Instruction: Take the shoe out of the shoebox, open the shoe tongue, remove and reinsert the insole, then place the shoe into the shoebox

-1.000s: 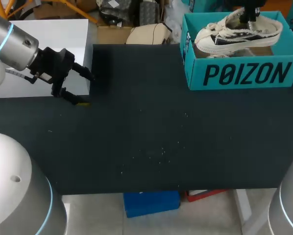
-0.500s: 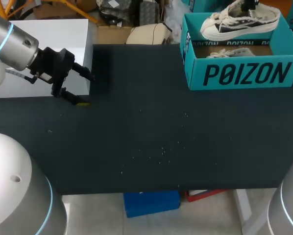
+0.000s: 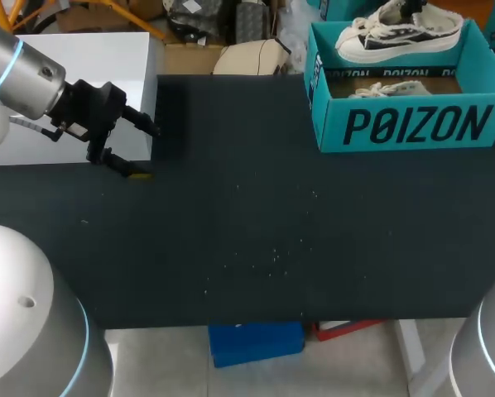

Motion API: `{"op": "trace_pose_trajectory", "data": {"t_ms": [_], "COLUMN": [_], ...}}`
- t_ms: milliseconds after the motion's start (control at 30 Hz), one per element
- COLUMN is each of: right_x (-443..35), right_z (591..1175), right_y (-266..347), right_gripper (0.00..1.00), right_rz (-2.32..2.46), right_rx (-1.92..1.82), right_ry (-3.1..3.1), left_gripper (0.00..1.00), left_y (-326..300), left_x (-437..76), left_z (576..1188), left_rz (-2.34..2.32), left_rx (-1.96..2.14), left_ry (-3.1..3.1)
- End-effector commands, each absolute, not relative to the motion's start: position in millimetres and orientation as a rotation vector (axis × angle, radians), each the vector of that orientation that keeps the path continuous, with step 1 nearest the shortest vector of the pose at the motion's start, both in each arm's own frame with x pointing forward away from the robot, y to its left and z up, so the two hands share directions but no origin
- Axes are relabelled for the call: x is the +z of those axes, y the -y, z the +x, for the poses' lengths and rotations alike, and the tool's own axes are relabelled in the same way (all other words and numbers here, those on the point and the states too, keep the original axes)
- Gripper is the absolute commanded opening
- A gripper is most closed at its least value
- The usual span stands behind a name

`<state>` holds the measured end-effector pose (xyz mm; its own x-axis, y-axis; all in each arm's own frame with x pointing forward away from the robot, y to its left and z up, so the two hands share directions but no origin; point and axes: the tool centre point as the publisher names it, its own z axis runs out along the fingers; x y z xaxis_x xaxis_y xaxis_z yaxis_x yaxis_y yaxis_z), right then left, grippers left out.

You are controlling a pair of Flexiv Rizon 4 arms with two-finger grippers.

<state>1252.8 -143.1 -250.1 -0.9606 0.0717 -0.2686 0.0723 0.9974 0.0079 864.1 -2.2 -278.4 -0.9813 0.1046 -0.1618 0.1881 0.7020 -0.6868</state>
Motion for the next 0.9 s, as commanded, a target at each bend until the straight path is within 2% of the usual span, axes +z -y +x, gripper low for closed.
{"op": "trace_pose_trajectory", "data": {"t_ms": [33, 900], "right_x": [-264.8, -349.6], "right_z": [1267.0, 1271.5], "right_y": [145.6, 139.3], "right_gripper": [0.0, 0.0], "right_rz": [0.111, 0.146], "right_rx": [0.013, 0.088], "right_ry": [-2.932, -2.928], "left_gripper": [1.0, 1.0], "left_y": [2.7, 2.7], "left_x": [-279.8, -279.8], "left_z": [863.6, 863.6], "left_rz": [0.241, 0.241], "left_rx": [-1.145, -1.145], "left_ry": [-2.792, -2.792]}}
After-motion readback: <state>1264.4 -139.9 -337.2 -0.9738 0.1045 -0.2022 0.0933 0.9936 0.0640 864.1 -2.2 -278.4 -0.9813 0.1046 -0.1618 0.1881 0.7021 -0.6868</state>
